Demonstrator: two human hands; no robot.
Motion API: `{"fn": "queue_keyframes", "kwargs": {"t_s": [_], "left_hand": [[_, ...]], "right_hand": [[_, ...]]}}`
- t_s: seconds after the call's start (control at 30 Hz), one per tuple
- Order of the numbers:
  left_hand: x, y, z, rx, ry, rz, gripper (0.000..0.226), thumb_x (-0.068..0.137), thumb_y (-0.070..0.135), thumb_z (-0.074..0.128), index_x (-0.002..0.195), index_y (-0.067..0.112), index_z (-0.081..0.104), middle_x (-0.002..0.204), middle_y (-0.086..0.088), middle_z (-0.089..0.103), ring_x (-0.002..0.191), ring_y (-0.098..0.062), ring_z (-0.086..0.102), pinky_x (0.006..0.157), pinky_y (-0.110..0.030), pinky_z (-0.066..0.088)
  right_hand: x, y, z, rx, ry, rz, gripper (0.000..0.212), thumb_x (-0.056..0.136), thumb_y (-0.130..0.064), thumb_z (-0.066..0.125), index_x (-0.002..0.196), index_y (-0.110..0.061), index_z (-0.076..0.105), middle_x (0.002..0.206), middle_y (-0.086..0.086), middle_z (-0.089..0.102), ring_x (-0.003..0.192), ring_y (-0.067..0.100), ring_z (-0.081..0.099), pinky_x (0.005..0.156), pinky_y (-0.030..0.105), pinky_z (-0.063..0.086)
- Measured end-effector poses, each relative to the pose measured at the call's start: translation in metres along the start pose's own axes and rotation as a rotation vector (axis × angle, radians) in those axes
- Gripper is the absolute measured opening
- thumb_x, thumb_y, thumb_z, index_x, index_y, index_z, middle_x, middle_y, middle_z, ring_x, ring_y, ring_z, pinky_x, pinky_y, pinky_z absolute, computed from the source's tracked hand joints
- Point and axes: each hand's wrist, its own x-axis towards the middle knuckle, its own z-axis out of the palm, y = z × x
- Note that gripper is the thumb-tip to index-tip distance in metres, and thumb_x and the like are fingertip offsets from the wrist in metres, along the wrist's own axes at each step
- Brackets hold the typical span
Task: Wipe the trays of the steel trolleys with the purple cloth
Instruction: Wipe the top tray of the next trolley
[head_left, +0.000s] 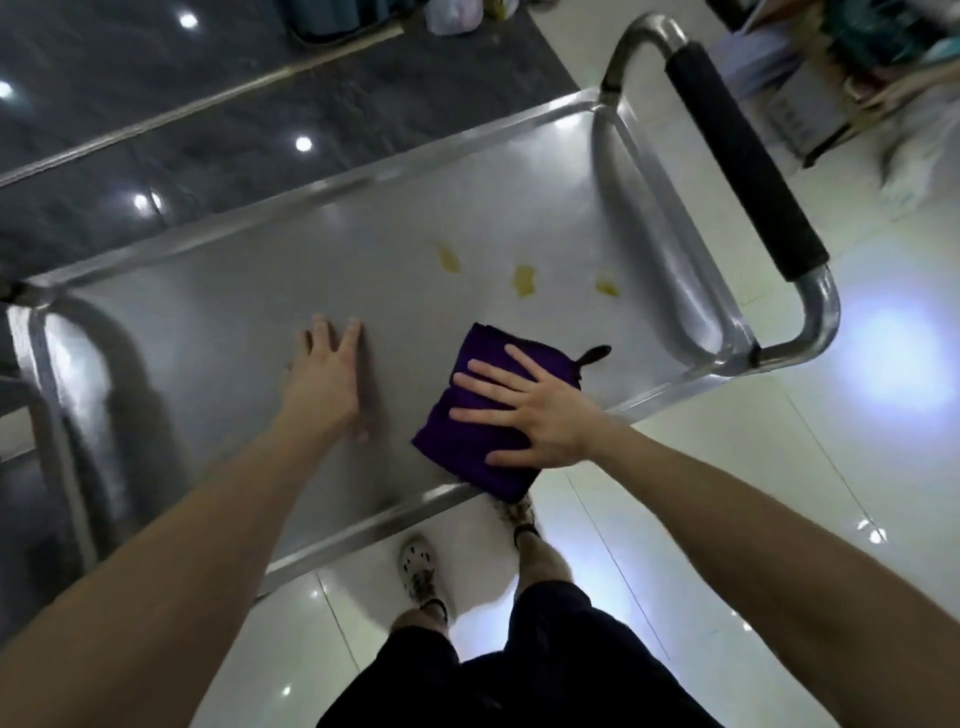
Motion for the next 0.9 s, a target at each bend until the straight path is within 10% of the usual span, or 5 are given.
{"fn": "queue_keyframes", "kwargs": {"t_s": [0.43, 0.9], "left_hand": [[0.014, 0.003, -0.02, 0.083, 0.015, -0.005, 0.171, 0.043, 0.048, 0.109, 0.174, 0.036, 0.001, 0.182, -0.01, -0.002, 0.167, -0.033, 0.01, 0.129, -0.047, 0.034], [0.015, 0.004, -0.028, 0.1, 0.004, -0.031, 0.17, 0.046, 0.054, 0.107, 0.172, 0.045, -0.007, 0.182, 0.0, -0.011, 0.169, -0.026, 0.004, 0.119, -0.051, 0.044]], "right_hand": [[0.076, 0.191, -0.064, 0.169, 0.129, 1.077, 0.092, 0.096, -0.09, 0.005, 0.173, -0.041, 0.004, 0.182, 0.008, -0.009, 0.167, 0.031, -0.014, 0.127, 0.07, -0.014], [0.201, 0.122, -0.059, 0.088, 0.109, 0.579, 0.086, 0.099, -0.086, 0.011, 0.173, -0.042, 0.004, 0.182, 0.01, -0.01, 0.167, 0.035, -0.014, 0.126, 0.072, -0.008]]}}
